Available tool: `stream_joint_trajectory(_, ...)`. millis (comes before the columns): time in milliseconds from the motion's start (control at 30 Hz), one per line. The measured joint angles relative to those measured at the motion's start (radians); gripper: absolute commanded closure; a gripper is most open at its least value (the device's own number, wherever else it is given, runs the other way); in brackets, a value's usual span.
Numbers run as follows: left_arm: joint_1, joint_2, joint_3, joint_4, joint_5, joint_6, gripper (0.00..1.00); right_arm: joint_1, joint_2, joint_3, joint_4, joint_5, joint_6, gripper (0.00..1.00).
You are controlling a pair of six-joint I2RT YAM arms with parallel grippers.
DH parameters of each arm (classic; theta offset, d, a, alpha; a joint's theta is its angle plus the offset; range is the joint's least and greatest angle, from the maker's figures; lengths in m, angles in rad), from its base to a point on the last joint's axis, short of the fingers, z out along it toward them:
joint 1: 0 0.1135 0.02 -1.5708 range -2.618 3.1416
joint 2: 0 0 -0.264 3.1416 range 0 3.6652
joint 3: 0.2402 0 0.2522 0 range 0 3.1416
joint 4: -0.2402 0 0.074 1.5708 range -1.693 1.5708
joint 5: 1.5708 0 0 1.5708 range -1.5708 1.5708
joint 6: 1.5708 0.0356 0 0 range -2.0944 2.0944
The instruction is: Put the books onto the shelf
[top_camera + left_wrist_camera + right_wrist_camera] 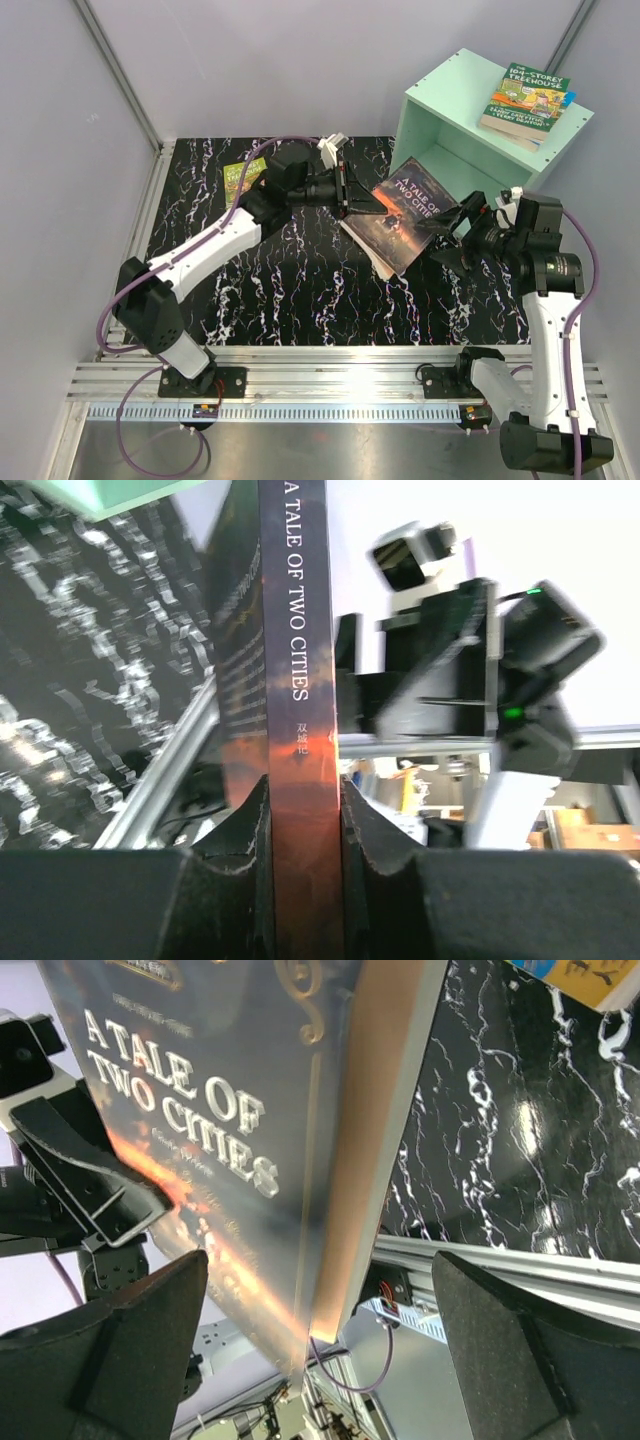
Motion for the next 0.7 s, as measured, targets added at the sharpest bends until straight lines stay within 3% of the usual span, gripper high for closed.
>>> stream_joint_trajectory(400, 0.0, 0.0, 0.097, 0.181, -0.002, -0.315, 1.0, 0.0, -0.08, -0.106, 0.475, -0.074, 0.23, 0.0)
stream_joint_trajectory(700, 0.003, 0.0, 0.122, 0.288, -0.059, -0.448, 1.0, 0.0, -0.031, -0.104, 0.676, -0.105, 0.325, 0.0)
